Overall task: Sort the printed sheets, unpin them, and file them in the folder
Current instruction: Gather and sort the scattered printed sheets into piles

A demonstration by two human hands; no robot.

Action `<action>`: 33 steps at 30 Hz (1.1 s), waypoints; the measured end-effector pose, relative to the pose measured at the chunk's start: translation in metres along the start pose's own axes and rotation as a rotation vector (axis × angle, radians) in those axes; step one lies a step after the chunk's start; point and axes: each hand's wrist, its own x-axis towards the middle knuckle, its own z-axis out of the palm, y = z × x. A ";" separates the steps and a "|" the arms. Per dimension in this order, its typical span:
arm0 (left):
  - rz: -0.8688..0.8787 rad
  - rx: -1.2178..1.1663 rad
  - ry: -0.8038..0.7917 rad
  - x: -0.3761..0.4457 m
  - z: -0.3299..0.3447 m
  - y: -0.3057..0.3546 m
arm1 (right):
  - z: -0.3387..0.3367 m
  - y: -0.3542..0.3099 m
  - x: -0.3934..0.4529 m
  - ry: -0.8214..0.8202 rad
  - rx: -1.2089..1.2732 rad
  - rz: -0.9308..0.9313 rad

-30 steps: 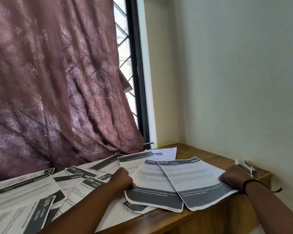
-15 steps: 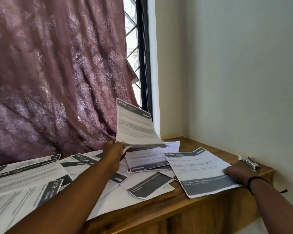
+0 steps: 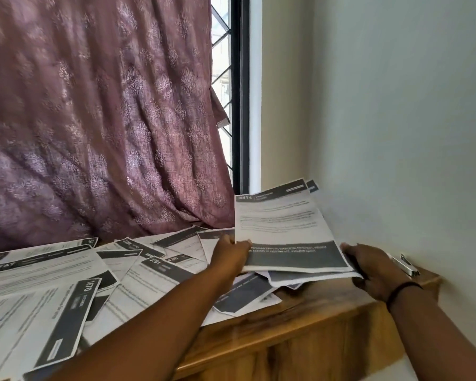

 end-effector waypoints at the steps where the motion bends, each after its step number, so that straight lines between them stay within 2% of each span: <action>1: -0.005 0.014 0.004 -0.002 0.003 -0.006 | 0.002 0.002 0.000 -0.041 -0.001 -0.015; 5: -0.144 -0.122 -0.026 -0.008 0.014 -0.021 | 0.005 0.014 -0.003 -0.189 0.052 -0.040; 8: -0.135 -0.014 -0.043 -0.016 0.023 -0.025 | -0.001 0.016 -0.010 -0.354 0.038 -0.016; 10: -0.121 0.064 -0.093 -0.019 0.033 -0.027 | -0.006 0.014 -0.016 -0.402 -0.070 -0.067; 11: -0.087 0.121 -0.144 -0.023 0.037 -0.026 | -0.011 0.016 -0.010 -0.365 -0.197 -0.114; 13: 0.072 0.269 -0.302 -0.028 0.044 -0.027 | -0.023 0.013 0.002 -0.156 -0.404 -0.238; 15: 0.261 0.451 -0.458 -0.032 0.048 -0.028 | -0.043 0.004 0.012 0.024 -0.344 -0.307; 16: 0.359 0.580 -0.482 -0.035 0.046 -0.028 | -0.056 -0.002 0.017 0.101 -0.291 -0.315; 17: 0.451 0.707 -0.471 -0.034 0.044 -0.029 | -0.070 -0.010 0.020 0.150 -0.237 -0.323; 19: 0.562 0.918 -0.425 -0.031 0.037 -0.031 | -0.097 -0.020 0.024 0.128 -0.115 -0.307; 21: 0.588 1.124 -0.390 -0.027 0.031 -0.035 | -0.119 -0.024 0.029 0.097 -0.104 -0.275; 24: 0.499 1.320 -0.366 -0.020 0.026 -0.044 | -0.132 -0.026 0.027 0.058 -0.286 -0.188; 29: 0.440 1.284 -0.408 -0.021 0.028 -0.048 | -0.125 -0.010 0.043 0.076 -0.806 -0.011; 33: 0.438 1.293 -0.400 -0.023 0.027 -0.050 | -0.102 -0.001 0.051 0.130 -0.989 -0.102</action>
